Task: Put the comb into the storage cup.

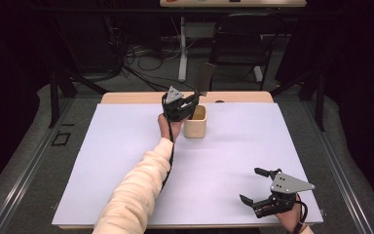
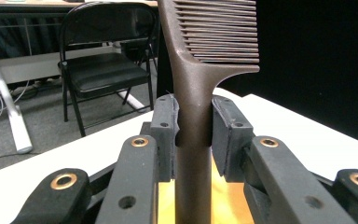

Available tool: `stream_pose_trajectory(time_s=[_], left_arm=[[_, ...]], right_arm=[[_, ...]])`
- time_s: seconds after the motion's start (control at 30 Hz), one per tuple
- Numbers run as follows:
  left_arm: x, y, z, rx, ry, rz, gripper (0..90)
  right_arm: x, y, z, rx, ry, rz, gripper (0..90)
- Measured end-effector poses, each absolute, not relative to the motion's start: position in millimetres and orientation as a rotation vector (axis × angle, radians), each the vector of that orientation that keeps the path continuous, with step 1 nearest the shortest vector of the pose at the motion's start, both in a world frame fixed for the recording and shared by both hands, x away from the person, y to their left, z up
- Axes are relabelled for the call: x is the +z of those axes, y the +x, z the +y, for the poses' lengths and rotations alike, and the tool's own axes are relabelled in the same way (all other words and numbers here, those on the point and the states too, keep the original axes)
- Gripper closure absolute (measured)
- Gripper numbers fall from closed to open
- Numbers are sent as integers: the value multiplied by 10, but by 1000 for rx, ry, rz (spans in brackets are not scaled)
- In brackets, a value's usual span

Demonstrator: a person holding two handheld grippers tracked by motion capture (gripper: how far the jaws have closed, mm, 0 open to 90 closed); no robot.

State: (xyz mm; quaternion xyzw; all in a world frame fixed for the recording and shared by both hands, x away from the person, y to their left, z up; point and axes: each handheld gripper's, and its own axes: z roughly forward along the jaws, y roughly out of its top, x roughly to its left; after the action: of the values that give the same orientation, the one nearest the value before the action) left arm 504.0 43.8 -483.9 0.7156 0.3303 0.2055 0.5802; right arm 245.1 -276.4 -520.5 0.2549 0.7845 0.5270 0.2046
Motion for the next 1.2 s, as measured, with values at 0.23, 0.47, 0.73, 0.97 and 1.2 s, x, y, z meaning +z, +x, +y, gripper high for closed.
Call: stream_pose_trajectory(time_s=[0.23,0.47,0.73,0.97,1.2], left_arm=[[-4855,5046,437,472,1692,749,723],[-4871,5052,426,477,1708,746,723],[-4880,5058,417,473,1734,740,722],[-4888,5059,400,472,1758,735,722],[-4891,5057,375,470,1784,721,721]], right_arm=[[-5205,2451,-2763,1471,711,2188,6],[-5205,2451,-2764,1471,711,2187,6],[-5204,2452,-2765,1470,711,2187,6],[-5204,2451,-2765,1471,711,2187,6],[-5205,2452,-2766,1470,711,2187,6]])
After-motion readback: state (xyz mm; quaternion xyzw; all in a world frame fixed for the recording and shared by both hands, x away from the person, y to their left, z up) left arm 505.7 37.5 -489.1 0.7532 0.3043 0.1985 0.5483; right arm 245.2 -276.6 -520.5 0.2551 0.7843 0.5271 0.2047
